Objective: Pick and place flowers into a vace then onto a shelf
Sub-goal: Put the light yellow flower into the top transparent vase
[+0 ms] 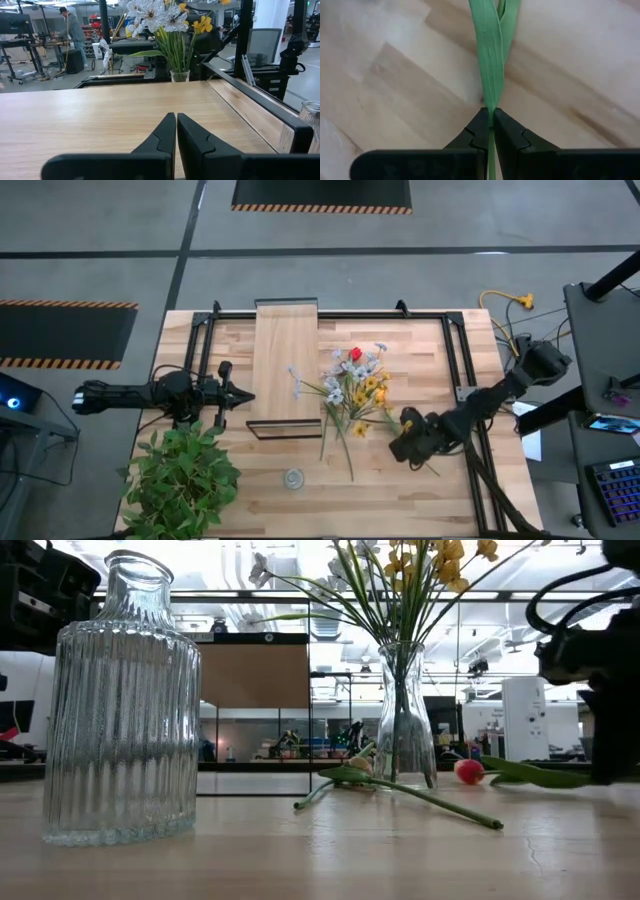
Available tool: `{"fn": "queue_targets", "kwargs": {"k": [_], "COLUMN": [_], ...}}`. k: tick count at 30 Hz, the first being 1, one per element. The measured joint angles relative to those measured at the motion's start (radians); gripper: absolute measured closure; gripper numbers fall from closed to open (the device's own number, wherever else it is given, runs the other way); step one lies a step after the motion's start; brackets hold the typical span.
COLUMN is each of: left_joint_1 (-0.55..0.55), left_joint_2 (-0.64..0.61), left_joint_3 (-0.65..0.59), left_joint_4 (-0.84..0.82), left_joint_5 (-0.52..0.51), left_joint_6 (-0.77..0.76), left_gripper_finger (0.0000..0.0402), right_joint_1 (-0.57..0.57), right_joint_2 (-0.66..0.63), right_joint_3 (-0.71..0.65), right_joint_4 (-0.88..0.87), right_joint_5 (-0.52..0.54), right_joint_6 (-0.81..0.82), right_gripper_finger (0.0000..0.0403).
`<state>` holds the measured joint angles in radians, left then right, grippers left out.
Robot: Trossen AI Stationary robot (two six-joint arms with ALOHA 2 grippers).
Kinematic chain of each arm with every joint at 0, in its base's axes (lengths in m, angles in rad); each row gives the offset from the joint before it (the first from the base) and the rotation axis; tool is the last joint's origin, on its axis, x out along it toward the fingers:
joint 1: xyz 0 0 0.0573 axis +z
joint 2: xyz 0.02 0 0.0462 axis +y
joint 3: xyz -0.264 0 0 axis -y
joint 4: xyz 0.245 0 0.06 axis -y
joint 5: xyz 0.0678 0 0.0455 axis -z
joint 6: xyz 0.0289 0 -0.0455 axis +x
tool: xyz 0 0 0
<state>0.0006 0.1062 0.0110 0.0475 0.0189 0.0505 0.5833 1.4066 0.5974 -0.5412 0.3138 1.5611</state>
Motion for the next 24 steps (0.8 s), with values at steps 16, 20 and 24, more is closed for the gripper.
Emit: {"fn": "queue_targets", "kwargs": {"k": [16, 20, 24], "left_joint_1": [0.0, 0.0, 0.0], "left_joint_2": [0.0, 0.0, 0.0], "left_joint_3": [0.0, 0.0, 0.0], "left_joint_4": [0.0, 0.0, 0.0], "left_joint_5": [0.0, 0.0, 0.0], "left_joint_6": [0.0, 0.0, 0.0], "left_gripper_finger": [0.0402, 0.0402, 0.0402], "right_joint_1": [0.032, 0.033, 0.032], "right_joint_2": [0.109, 0.107, 0.107], "right_joint_3": [0.08, 0.092, 0.099], "right_joint_4": [-0.02, -0.033, -0.033], "right_joint_5": [-0.026, -0.039, -0.037], "right_joint_6": [-0.057, -0.07, -0.072], "right_gripper_finger": [0.039, 0.0389, 0.0365]}}
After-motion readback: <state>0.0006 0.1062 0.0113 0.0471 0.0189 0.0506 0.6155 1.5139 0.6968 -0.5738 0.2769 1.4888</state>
